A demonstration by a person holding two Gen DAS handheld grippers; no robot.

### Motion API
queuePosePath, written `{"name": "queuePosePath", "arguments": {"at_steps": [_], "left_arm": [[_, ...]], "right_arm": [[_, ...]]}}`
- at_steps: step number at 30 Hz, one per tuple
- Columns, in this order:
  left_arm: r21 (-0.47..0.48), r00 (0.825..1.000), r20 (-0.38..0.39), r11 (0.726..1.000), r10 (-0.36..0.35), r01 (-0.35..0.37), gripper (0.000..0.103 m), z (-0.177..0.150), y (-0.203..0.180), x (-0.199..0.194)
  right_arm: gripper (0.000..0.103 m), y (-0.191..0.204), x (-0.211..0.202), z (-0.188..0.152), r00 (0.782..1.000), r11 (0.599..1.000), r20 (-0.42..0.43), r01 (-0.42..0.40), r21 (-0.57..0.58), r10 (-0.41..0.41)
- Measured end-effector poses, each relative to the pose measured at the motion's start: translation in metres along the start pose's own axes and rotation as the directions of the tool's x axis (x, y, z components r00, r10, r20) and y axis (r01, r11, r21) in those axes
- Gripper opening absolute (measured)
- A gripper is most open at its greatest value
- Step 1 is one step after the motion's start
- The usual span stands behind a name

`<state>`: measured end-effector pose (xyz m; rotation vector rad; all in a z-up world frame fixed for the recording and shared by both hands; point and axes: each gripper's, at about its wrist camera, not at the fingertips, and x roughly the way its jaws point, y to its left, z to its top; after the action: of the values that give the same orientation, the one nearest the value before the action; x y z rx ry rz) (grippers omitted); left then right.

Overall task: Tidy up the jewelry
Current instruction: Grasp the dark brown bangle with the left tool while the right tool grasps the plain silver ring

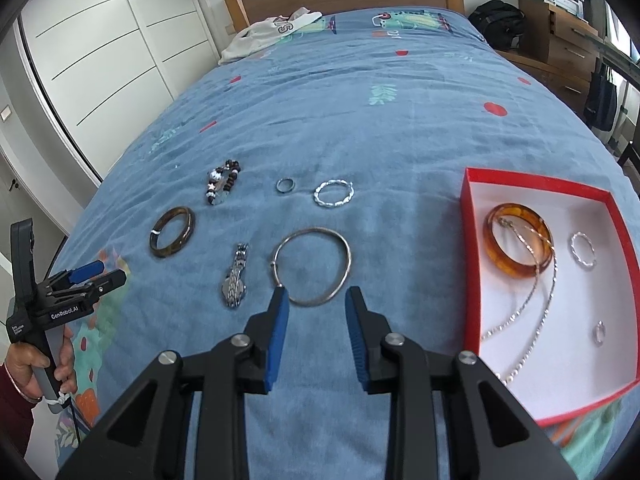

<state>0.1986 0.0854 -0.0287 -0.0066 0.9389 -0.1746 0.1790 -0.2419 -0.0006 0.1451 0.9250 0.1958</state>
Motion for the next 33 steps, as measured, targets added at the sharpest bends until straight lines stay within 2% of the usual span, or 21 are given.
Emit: {"name": "queuePosePath", "arguments": {"at_steps": [19,33], "left_arm": [[-0.007,1.0,0.006,1.0,-0.01,0.01,0.094,0.014,-0.006,0.016],[0.026,1.0,0.013,1.0,-0.014,0.014,0.098,0.038,-0.023,0.041]], "right_arm": [[0.028,-0.004,0.01,0.023,1.0,0.999,0.003,-0.029,-0.021,0.029],[0.028,0.016,0.051,0.07,0.996,0.991,-0.008,-0.089,-0.102,0.089]]}}
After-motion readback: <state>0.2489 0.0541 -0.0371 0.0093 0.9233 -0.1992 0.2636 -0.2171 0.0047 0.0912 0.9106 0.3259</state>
